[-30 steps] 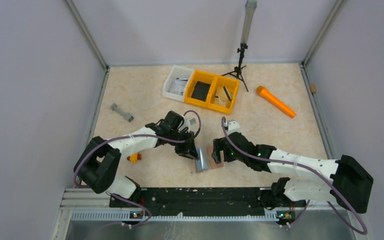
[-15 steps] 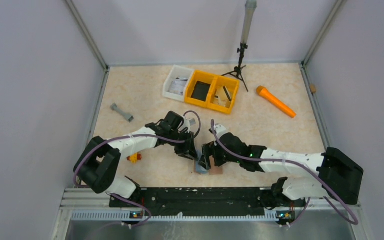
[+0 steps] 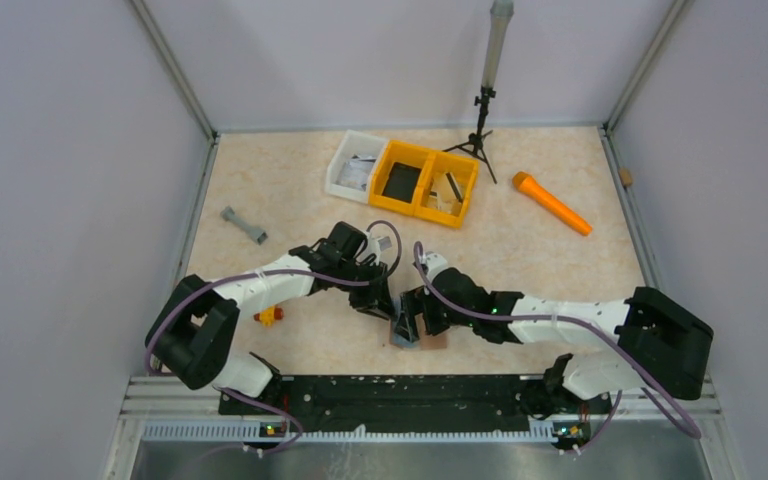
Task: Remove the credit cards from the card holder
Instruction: Open the card holder at the center of the board, then remove the credit card from the card holder.
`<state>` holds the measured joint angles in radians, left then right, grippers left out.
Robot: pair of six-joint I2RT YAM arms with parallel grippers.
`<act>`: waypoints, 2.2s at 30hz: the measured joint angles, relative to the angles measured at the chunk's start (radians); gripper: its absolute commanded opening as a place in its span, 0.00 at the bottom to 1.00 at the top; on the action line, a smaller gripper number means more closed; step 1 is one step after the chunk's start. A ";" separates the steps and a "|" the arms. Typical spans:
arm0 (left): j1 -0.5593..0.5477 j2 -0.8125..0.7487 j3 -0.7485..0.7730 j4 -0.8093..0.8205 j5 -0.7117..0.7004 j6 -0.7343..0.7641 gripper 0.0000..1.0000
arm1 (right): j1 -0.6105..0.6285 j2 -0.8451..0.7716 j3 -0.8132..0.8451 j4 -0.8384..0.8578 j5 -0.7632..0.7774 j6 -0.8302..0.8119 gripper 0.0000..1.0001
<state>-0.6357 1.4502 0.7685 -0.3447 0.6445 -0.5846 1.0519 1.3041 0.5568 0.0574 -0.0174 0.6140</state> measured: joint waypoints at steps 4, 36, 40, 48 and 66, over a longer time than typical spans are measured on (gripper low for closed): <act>0.000 0.000 0.000 0.000 -0.001 0.000 0.21 | 0.000 0.016 0.000 -0.008 0.022 0.001 0.83; 0.000 -0.169 -0.127 -0.033 -0.204 -0.034 0.21 | 0.116 0.172 0.153 -0.252 0.293 0.040 0.69; 0.000 -0.174 -0.148 -0.037 -0.220 -0.041 0.21 | 0.117 0.177 0.153 -0.241 0.306 0.056 0.54; 0.000 -0.174 -0.189 -0.001 -0.208 -0.060 0.22 | 0.117 0.157 0.123 -0.200 0.338 0.081 0.23; -0.004 -0.185 -0.414 0.414 -0.088 -0.257 0.51 | 0.098 -0.139 -0.285 0.163 0.338 0.195 0.20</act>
<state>-0.6395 1.2655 0.3550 0.0696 0.5564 -0.8417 1.1496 1.1648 0.2722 0.2203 0.3206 0.8085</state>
